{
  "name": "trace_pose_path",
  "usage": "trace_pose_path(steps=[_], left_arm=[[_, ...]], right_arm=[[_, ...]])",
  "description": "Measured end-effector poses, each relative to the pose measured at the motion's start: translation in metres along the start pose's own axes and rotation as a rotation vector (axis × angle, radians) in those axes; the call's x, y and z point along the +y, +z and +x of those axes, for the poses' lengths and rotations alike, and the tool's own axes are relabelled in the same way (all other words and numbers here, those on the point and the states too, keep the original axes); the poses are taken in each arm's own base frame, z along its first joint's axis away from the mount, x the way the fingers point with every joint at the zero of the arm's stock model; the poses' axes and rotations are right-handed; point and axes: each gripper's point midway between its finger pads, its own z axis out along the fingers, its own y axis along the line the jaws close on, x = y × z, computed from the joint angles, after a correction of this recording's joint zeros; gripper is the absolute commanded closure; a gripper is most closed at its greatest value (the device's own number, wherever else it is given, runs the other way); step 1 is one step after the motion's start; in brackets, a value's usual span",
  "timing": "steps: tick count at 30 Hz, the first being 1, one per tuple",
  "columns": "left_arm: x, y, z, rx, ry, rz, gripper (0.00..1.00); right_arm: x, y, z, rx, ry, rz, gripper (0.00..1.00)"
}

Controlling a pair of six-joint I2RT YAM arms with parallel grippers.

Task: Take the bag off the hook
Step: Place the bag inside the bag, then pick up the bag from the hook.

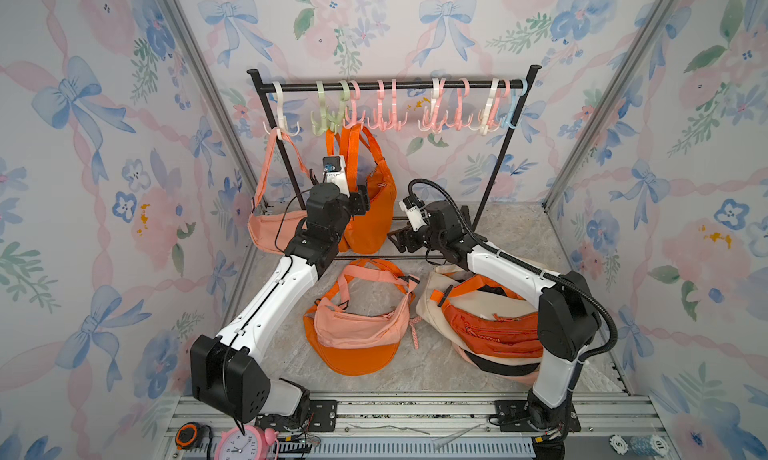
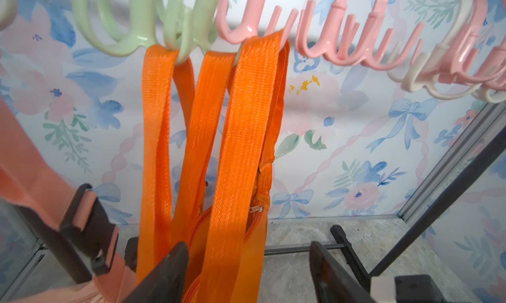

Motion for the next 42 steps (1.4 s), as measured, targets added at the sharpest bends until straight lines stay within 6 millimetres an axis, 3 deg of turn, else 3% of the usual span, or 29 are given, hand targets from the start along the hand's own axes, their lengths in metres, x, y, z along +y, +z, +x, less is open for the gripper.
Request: trace_pose_path(steps=[4,5,7,11,17,22,27,31,37,42], left_arm=[[-0.005,0.036,0.004,0.034,0.043,-0.008,0.37],[-0.005,0.044,0.008,0.044,0.051,-0.012,0.44],[-0.004,0.058,0.018,0.075,0.065,-0.016,0.69],[0.0,0.066,0.033,0.119,0.092,-0.023,1.0],[0.0,0.059,0.022,0.097,0.108,-0.017,1.0],[0.0,0.035,-0.003,0.051,0.114,0.005,1.0],[0.0,0.001,-0.037,-0.028,0.102,0.028,1.0],[0.0,-0.017,-0.049,-0.058,0.098,0.043,1.0],[-0.002,-0.018,-0.039,-0.031,0.102,0.061,1.0],[-0.004,-0.017,-0.032,-0.01,0.105,0.081,1.0]], right_arm=[[-0.005,-0.01,-0.03,-0.064,-0.019,-0.013,0.16],[-0.006,-0.012,-0.034,-0.074,-0.021,-0.015,0.16],[-0.009,-0.015,-0.043,-0.093,-0.028,-0.019,0.16],[-0.012,-0.023,-0.07,-0.138,-0.041,-0.041,0.16],[-0.025,-0.028,-0.124,-0.251,-0.083,-0.07,0.1],[-0.034,-0.012,-0.154,-0.322,-0.118,-0.11,0.05],[-0.036,0.022,-0.16,-0.363,-0.149,-0.163,0.03],[-0.037,0.049,-0.17,-0.415,-0.16,-0.192,0.03],[-0.041,0.065,-0.176,-0.476,-0.117,-0.189,0.09],[-0.032,0.06,-0.188,-0.52,-0.089,-0.209,0.24]])
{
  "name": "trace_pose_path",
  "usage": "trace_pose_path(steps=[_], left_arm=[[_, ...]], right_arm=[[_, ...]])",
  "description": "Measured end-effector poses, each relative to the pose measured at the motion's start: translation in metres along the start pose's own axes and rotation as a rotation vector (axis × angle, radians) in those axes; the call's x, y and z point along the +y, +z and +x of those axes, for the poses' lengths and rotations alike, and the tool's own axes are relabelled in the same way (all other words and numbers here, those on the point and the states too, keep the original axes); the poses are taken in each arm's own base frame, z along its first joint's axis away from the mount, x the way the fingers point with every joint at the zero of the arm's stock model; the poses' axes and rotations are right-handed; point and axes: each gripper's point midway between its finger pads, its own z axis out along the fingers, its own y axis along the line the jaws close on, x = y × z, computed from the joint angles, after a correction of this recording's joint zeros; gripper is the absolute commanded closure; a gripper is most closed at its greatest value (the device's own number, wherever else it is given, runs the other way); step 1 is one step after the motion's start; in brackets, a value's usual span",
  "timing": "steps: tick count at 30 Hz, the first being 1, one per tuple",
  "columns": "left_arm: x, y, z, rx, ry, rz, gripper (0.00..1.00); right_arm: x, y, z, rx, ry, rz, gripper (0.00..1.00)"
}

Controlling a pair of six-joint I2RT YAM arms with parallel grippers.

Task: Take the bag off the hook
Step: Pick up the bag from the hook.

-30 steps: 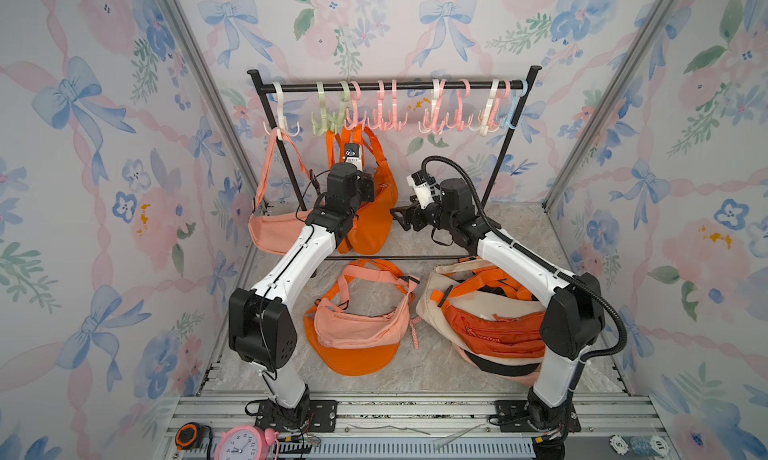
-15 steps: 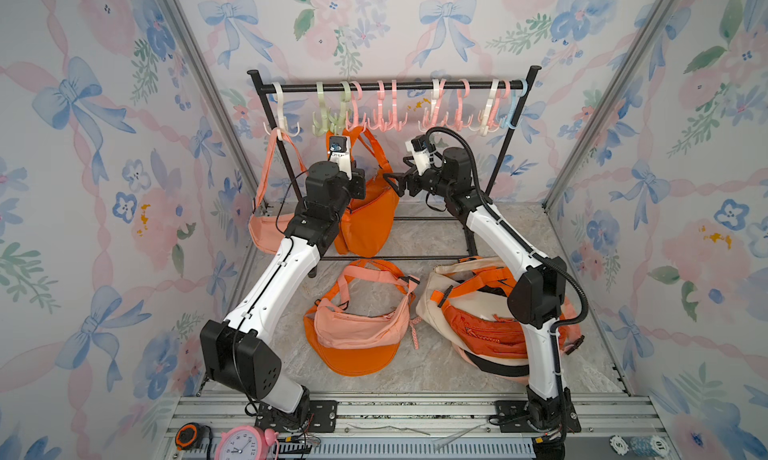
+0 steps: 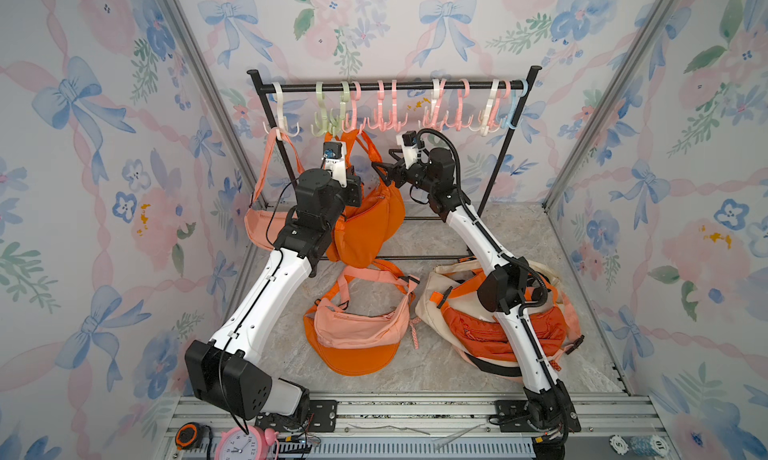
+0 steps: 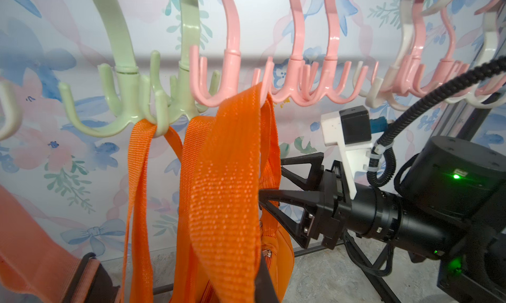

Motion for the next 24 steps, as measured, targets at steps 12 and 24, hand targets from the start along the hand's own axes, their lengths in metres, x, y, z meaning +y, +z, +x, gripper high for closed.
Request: trace_pose_path(steps=[12,24], left_arm=[[-0.008,0.009,0.012,0.026,-0.003,0.042,1.0],[-0.008,0.009,0.015,0.037,-0.002,0.042,1.0]], right_arm=[[0.031,0.01,-0.017,-0.07,0.009,-0.036,0.71],[0.03,0.009,-0.023,-0.101,0.037,-0.03,1.0]])
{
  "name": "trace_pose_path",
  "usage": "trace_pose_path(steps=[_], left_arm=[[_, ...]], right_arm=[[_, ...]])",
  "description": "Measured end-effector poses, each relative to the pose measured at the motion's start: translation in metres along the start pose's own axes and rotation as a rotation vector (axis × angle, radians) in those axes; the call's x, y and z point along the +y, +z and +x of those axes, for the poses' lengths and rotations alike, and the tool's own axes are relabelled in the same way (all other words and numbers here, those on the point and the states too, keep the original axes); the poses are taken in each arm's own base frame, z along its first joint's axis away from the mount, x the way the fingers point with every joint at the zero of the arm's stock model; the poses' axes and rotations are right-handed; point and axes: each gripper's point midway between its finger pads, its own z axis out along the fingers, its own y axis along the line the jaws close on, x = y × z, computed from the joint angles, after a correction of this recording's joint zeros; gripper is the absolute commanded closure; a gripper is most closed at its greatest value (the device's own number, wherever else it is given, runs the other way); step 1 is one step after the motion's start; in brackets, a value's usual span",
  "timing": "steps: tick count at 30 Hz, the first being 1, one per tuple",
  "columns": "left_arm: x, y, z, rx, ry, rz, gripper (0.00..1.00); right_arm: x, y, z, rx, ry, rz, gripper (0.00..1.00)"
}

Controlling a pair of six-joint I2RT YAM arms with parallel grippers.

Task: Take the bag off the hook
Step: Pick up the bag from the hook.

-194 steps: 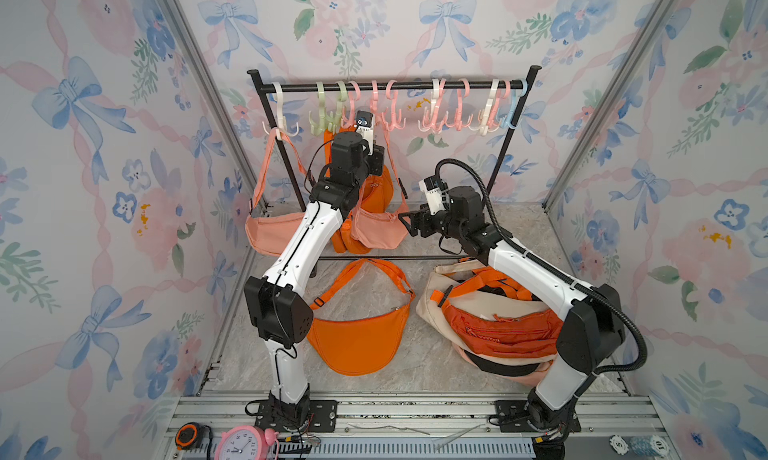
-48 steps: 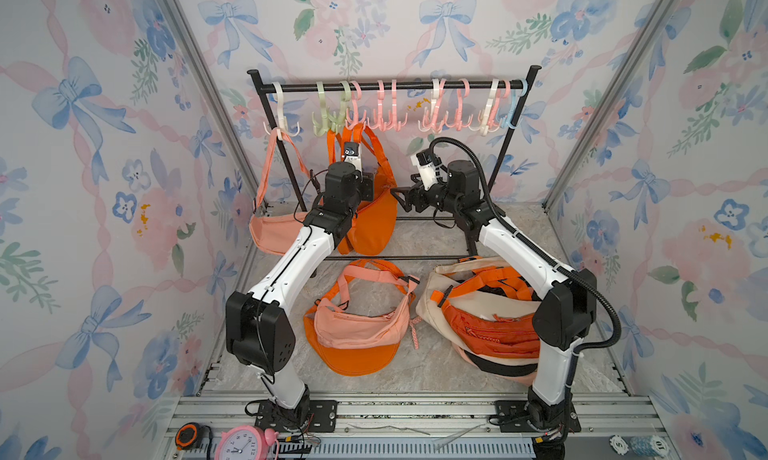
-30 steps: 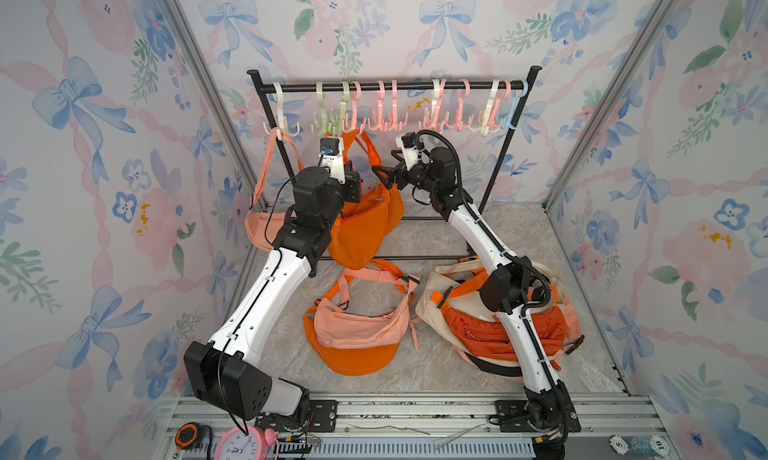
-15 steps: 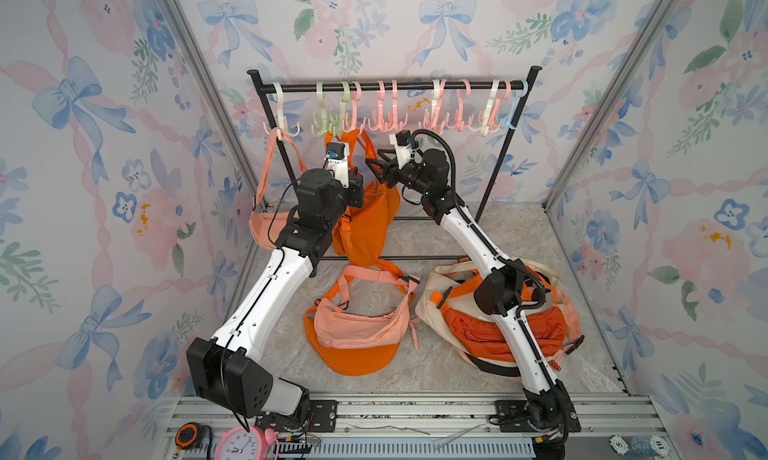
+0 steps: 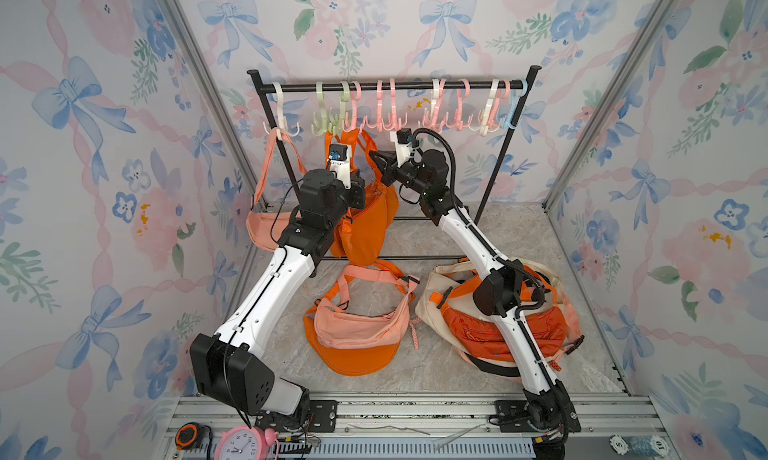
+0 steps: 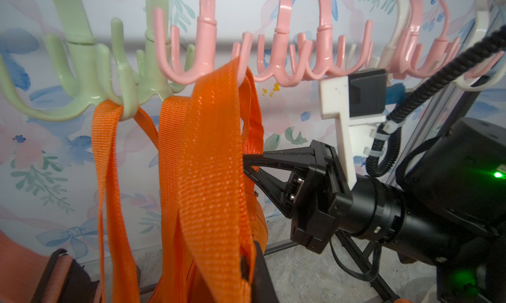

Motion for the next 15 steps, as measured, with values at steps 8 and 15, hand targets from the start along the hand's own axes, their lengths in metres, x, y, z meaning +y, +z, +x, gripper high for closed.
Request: trace_pose_path(steps=[8,15], left_arm=[[0.003,0.0,0.001,0.009,0.0,-0.005,1.0],[0.016,-0.004,-0.02,-0.023,-0.003,-0.017,1.0]], right_arm=[[0.014,-0.006,-0.004,0.03,0.019,-0.01,1.0],[0.037,-0.016,-0.045,-0.012,-0.013,-0.033,1.0]])
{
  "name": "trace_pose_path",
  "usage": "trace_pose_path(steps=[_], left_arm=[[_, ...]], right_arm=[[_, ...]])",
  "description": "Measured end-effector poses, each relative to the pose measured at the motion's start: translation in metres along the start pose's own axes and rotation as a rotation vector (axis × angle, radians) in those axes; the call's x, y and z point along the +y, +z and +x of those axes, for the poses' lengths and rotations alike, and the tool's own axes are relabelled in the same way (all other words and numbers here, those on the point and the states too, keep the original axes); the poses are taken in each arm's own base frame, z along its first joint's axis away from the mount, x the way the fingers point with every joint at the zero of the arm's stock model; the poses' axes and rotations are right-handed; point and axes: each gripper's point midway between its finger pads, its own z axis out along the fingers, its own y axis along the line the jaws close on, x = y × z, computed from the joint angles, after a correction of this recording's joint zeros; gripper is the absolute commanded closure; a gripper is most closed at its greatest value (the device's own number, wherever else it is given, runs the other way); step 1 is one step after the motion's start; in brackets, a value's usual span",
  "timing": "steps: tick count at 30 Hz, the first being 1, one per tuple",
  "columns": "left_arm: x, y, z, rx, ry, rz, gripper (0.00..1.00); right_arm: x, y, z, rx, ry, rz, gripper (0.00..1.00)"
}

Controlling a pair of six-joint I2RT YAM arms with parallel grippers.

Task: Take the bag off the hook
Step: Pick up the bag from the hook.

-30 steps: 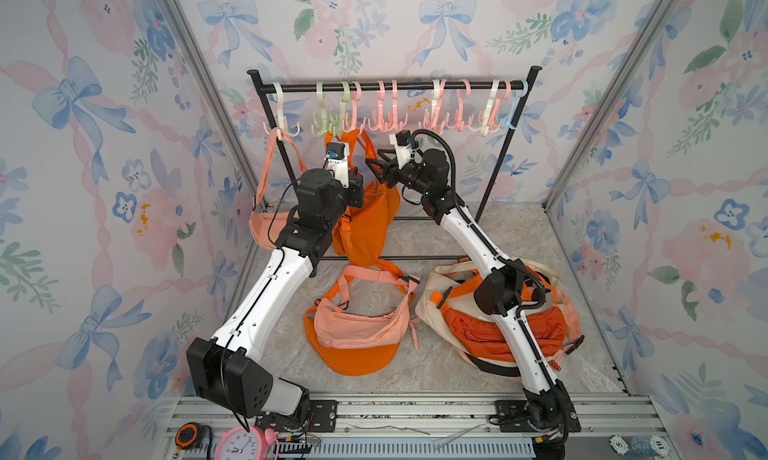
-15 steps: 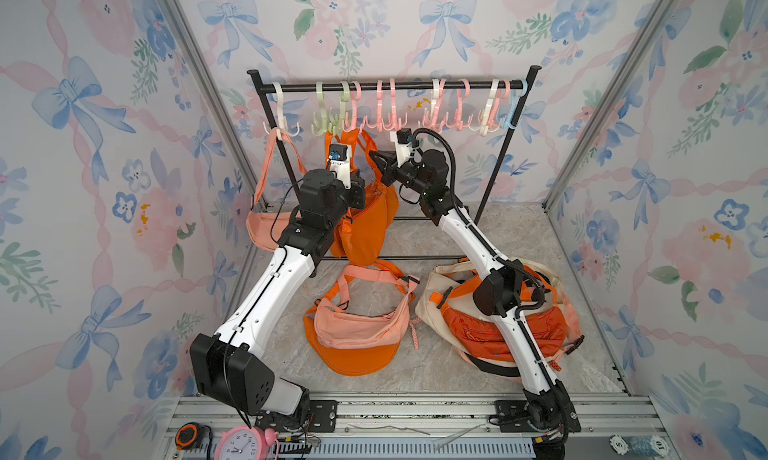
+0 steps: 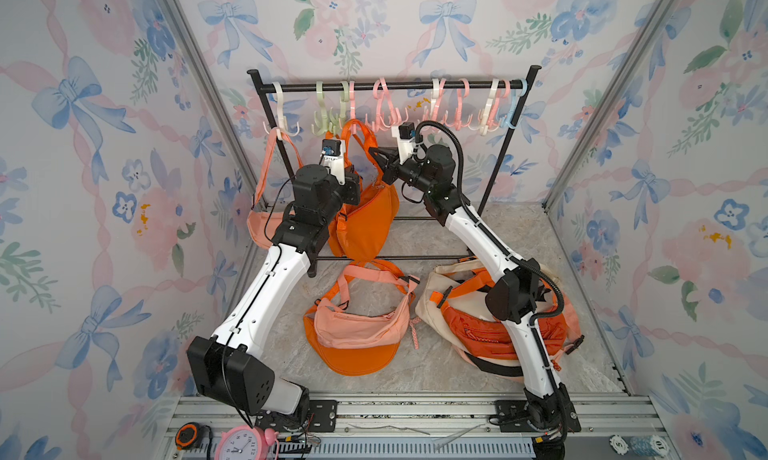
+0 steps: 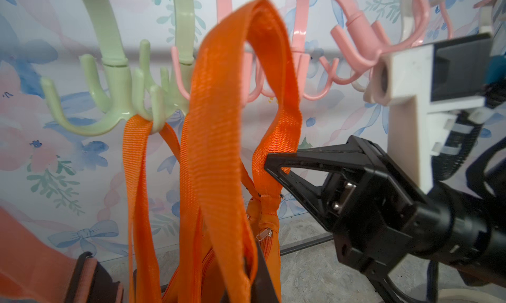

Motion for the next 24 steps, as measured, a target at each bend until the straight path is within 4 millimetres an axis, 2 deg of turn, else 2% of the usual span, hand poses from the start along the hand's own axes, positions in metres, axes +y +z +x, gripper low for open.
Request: trace_pose_path(steps=[5,9,13,19,24], left_arm=[[0.007,-0.001,-0.026,-0.048,-0.001,0.0,1.0],[0.01,-0.004,-0.04,-0.073,-0.001,-0.001,1.0],[0.01,-0.011,-0.044,-0.082,-0.001,0.0,1.0],[0.008,-0.049,-0.05,-0.116,0.0,0.009,1.0],[0.007,-0.089,-0.059,-0.179,0.001,0.011,1.0]], right_arm=[[0.01,-0.005,-0.022,-0.025,-0.017,-0.009,1.0],[0.018,-0.011,-0.027,-0.016,-0.031,-0.013,1.0],[0.035,-0.016,-0.029,0.003,-0.045,-0.025,1.0],[0.076,-0.027,-0.043,0.007,-0.075,-0.063,1.0],[0.109,-0.049,-0.055,0.017,-0.101,-0.083,1.0]])
